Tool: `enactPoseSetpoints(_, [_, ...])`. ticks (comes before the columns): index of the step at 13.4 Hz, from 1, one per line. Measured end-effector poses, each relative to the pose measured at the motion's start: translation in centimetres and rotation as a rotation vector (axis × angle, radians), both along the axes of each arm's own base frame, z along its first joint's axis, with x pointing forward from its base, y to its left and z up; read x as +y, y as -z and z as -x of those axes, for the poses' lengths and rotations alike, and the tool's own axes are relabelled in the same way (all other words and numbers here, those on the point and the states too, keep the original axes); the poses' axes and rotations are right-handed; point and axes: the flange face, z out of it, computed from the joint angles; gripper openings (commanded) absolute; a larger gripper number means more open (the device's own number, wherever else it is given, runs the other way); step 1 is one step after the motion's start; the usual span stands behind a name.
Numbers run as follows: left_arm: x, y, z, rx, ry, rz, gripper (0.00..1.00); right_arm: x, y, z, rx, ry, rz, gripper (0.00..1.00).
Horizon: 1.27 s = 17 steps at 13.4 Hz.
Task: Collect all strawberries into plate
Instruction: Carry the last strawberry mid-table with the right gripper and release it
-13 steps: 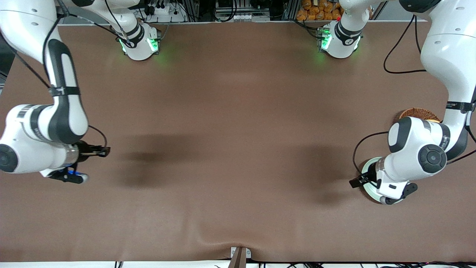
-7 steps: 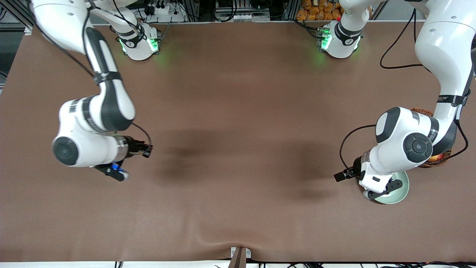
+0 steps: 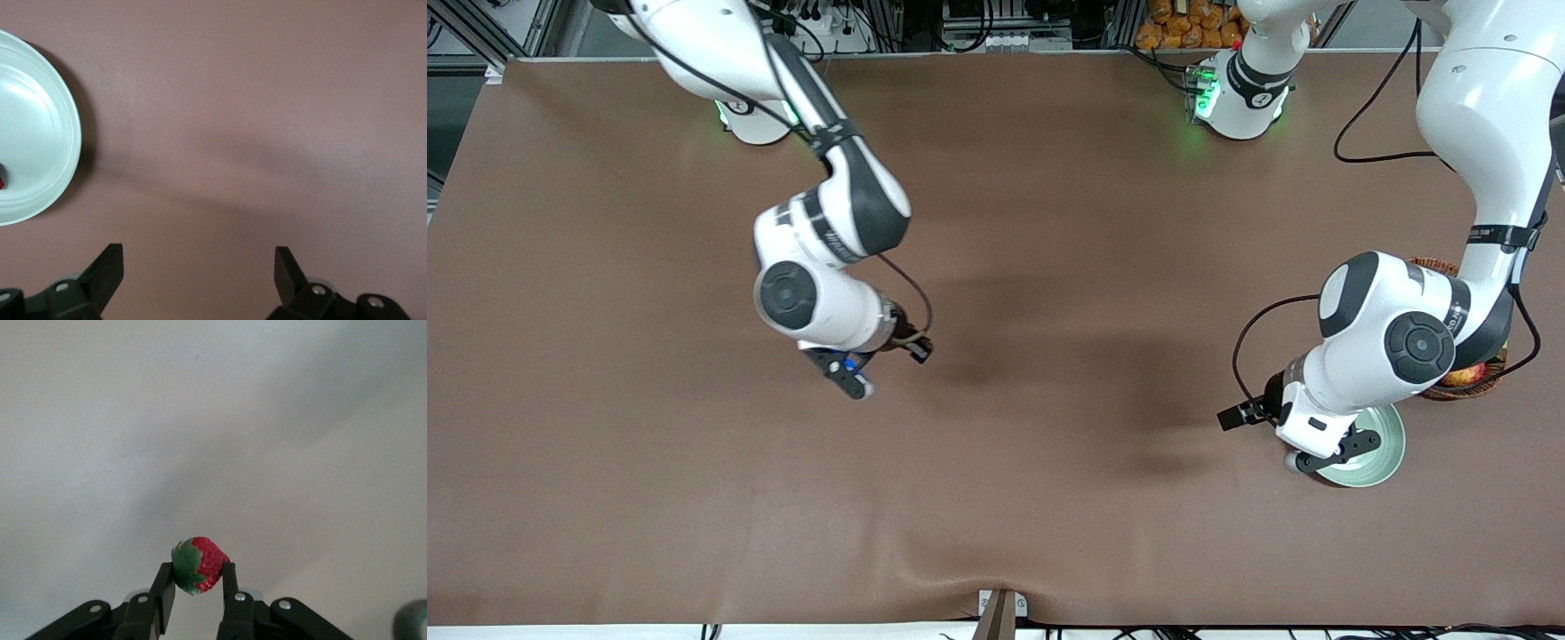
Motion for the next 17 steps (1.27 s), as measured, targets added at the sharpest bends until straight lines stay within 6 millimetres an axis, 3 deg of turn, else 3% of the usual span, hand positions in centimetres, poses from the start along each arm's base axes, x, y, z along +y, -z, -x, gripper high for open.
enactPoseSetpoints(4, [-0.2, 0.1, 0.1, 0.0, 0.003, 0.001, 1.0, 7.9, 5.2, 3.7, -0.072, 0.076, 0.004, 0.0])
enactPoseSetpoints(6, [-0.6, 0.2, 0.2, 0.0, 0.009, 0.002, 1.0, 10.8, 7.6, 5.9, -0.069, 0.084, 0.019, 0.0])
enactPoseSetpoints(8, [-1.4, 0.4, 0.5, 0.001, 0.022, 0.002, 1.0, 12.1, 9.1, 6.8, -0.068, 0.094, 0.028, 0.0])
enactPoseSetpoints(11, [-2.1, 0.4, 0.6, 0.0, 0.032, 0.003, 1.0, 12.1, 11.1, 6.4, -0.097, 0.11, 0.026, 0.01])
enactPoseSetpoints(12, [-2.2, 0.4, 0.6, 0.0, 0.033, 0.003, 1.0, 12.1, 11.9, 6.5, -0.104, 0.111, 0.027, 0.6])
enactPoseSetpoints(13, [-2.2, 0.4, 0.6, -0.003, 0.033, 0.004, 1.0, 12.2, 12.4, 6.6, -0.106, 0.116, 0.029, 1.0])
enactPoseSetpoints(17, [-3.7, 0.2, 0.7, -0.024, 0.05, 0.014, 1.0, 13.6, 12.0, 7.3, -0.112, 0.116, 0.024, 1.0])
